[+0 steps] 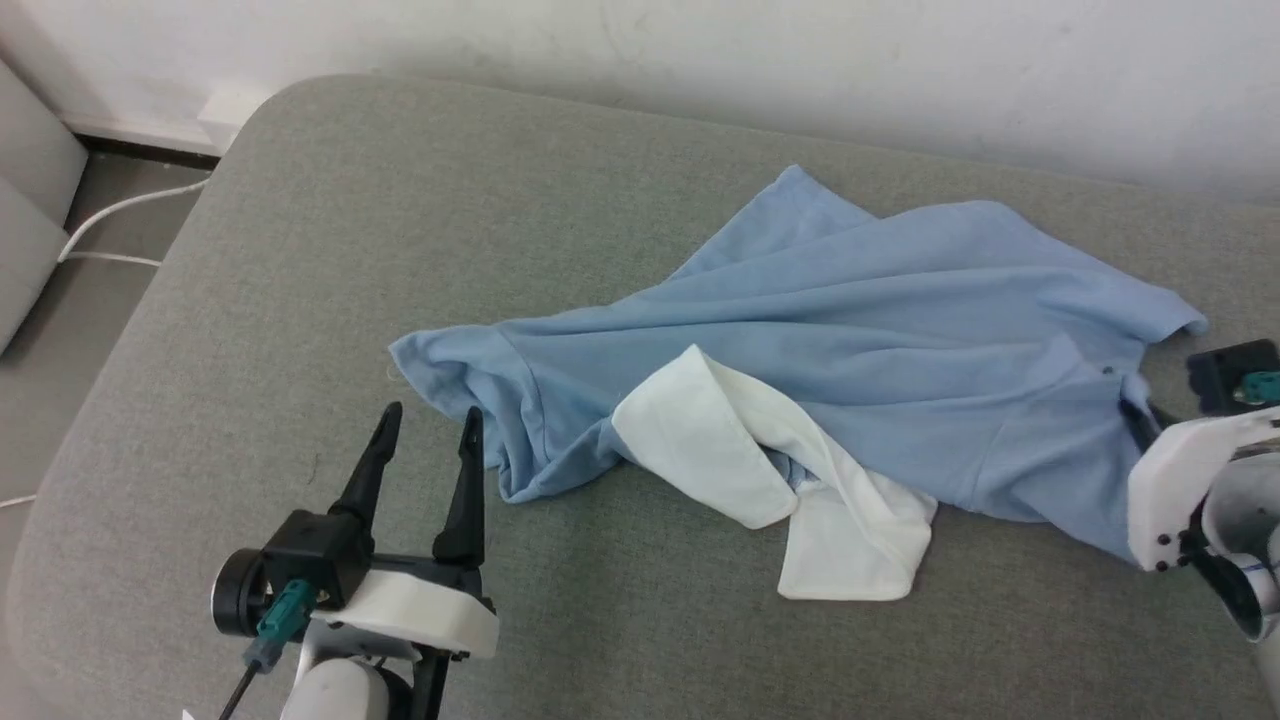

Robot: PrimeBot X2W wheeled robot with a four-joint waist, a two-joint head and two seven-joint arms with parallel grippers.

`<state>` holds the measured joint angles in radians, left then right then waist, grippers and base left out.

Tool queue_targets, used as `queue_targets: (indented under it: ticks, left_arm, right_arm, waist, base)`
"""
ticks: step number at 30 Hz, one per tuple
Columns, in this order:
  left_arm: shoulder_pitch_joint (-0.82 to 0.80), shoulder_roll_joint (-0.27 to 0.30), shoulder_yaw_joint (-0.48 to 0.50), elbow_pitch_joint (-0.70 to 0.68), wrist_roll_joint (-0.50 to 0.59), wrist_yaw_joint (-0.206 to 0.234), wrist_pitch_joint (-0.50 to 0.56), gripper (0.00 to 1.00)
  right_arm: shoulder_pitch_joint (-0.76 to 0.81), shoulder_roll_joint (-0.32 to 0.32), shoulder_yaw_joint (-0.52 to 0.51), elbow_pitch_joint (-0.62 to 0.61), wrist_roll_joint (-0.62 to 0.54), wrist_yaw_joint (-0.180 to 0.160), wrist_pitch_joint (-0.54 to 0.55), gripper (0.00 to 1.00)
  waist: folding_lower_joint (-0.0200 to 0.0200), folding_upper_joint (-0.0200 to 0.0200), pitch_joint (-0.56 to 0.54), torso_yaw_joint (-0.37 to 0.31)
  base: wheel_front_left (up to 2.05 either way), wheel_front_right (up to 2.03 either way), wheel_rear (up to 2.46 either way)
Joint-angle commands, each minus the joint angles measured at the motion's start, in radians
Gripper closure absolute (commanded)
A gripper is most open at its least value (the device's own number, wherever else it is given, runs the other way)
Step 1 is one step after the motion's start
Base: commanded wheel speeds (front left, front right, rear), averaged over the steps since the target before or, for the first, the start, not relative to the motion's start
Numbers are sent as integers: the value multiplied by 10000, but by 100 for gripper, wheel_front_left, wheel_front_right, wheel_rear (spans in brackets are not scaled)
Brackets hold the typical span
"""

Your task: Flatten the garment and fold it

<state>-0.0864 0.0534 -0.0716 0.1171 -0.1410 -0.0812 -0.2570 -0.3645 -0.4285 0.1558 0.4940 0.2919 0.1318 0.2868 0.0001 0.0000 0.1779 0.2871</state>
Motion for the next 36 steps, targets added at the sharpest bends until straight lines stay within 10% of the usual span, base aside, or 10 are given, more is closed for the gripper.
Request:
queue_targets:
  ticks: [1, 8, 18, 25, 36]
  left_arm:
    - [-8, -31, 51, 20, -46, 55, -47, 0]
    - [319, -31, 242, -46, 22, 22, -47, 0]
    - [249, -31, 25, -177, 20, -31, -47, 0]
    - [20, -31, -166, -167, -97, 9, -47, 0]
    - [-234, -31, -94, -69, -88, -50, -47, 0]
  right_arm:
    - [238, -50, -315, -331, -180, -11, -341, 100]
    - [1796, 162, -1761, -3096, -813, -11, -601, 100]
    - [3500, 318, -4067, -6185, -1406, -11, 1939, 100]
    - [2501, -482, -3939, -4348, -1240, -11, 2951, 100]
    - [239, -836, -3253, 2, -2167, -11, 1050, 100]
  waist:
    - [-1, 0, -276, -285]
    - [-1, 0, -858, -1069]
    - [-1, 0, -744, -1123]
    - [-1, 0, -188, -568]
    - [-1, 0, 320, -192]
  base:
    - [0, 0, 0]
    - [0, 0, 0]
    - [0, 0, 0]
    - [0, 0, 0]
    - [0, 0, 0]
